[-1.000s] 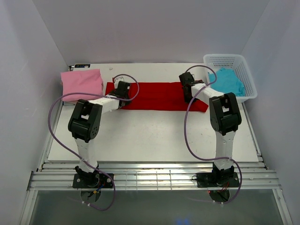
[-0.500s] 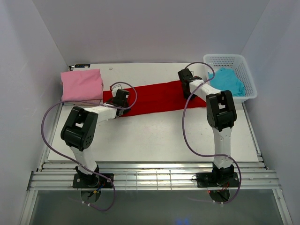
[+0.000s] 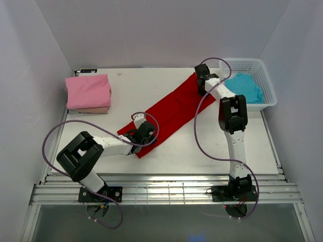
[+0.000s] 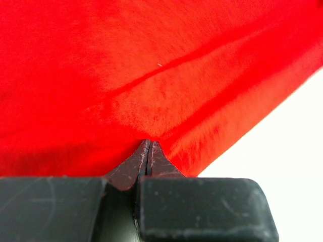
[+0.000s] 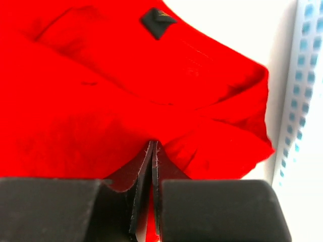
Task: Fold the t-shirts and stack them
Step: Fold the tshirt
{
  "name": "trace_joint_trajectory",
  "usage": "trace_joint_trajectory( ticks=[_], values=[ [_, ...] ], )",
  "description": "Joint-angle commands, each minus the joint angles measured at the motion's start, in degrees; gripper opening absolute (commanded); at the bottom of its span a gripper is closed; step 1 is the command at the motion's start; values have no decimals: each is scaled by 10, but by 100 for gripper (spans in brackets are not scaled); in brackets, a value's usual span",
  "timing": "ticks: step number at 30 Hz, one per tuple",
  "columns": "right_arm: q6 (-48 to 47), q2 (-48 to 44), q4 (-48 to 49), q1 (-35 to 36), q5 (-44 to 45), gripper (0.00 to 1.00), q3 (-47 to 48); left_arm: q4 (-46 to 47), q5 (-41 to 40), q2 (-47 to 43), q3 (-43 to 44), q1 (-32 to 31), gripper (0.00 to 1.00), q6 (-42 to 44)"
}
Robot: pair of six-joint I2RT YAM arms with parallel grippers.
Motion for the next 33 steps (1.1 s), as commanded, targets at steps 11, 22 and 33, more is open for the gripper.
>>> trace_joint_trajectory(
  ticks=[11,22,33],
  values=[
    [7,58,36,0,-173,8,67,-123,-3,-34,-37,-228,0,-205],
    [11,93,92,-1,-360,12,111,-104,-6,45,85,-308,0,-199],
    [2,-105,213,-7,-391,24,-41,-131,-107,18,238,-275,4,-24]
  ],
)
